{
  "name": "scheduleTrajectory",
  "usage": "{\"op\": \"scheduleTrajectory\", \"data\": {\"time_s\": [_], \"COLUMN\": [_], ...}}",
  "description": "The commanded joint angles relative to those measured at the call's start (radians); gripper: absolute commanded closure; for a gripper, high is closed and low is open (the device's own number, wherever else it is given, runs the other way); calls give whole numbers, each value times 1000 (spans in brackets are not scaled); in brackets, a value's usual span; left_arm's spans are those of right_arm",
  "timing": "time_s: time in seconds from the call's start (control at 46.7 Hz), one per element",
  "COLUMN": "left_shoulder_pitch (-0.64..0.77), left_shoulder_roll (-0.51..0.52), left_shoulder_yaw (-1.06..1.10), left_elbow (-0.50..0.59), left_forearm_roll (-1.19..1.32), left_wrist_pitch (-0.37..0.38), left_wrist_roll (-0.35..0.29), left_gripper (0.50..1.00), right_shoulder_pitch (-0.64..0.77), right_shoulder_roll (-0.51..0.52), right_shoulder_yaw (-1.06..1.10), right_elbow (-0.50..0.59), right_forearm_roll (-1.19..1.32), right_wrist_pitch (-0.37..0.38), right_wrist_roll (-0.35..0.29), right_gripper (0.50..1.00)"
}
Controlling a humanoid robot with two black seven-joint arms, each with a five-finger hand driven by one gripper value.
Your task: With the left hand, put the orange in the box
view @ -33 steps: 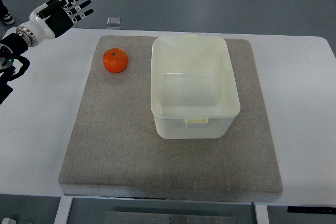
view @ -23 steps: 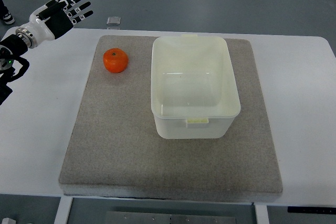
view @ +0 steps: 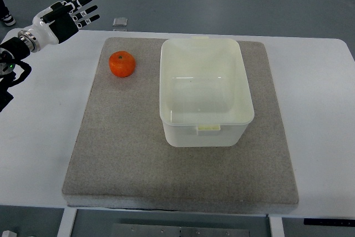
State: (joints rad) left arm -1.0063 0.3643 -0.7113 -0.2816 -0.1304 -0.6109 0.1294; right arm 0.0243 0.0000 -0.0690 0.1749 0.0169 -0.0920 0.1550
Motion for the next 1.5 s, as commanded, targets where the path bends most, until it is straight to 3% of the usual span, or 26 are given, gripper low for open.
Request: {"op": "scheduleTrajectory", "data": {"time_s": [0.0,0.879,1.221,1.479], "left_shoulder_pitch": [0,-14,-22,-29], "left_shoulder_roll": [2,59,62,77], "left_shoulder_yaw": [1,4,-10,-10], "left_elbow": [1,-1,-17,-40], "left_forearm_roll": [2,242,534,623], "left_wrist_pitch": [0,0,0,0], "left_wrist_roll": [-1,-28,-180,-194], "left_gripper": [506,512,514,514], "right_shoulder_pitch": [0,0,0,0], "right_shoulder_roll": [0,0,0,0], "right_shoulder_yaw": [0,0,0,0], "right_elbow": [0,0,0,0], "right_forearm_roll": [0,0,0,0], "right_wrist_pitch": [0,0,0,0], "right_wrist_roll": [0,0,0,0], "right_gripper": [568,568,568,568]}}
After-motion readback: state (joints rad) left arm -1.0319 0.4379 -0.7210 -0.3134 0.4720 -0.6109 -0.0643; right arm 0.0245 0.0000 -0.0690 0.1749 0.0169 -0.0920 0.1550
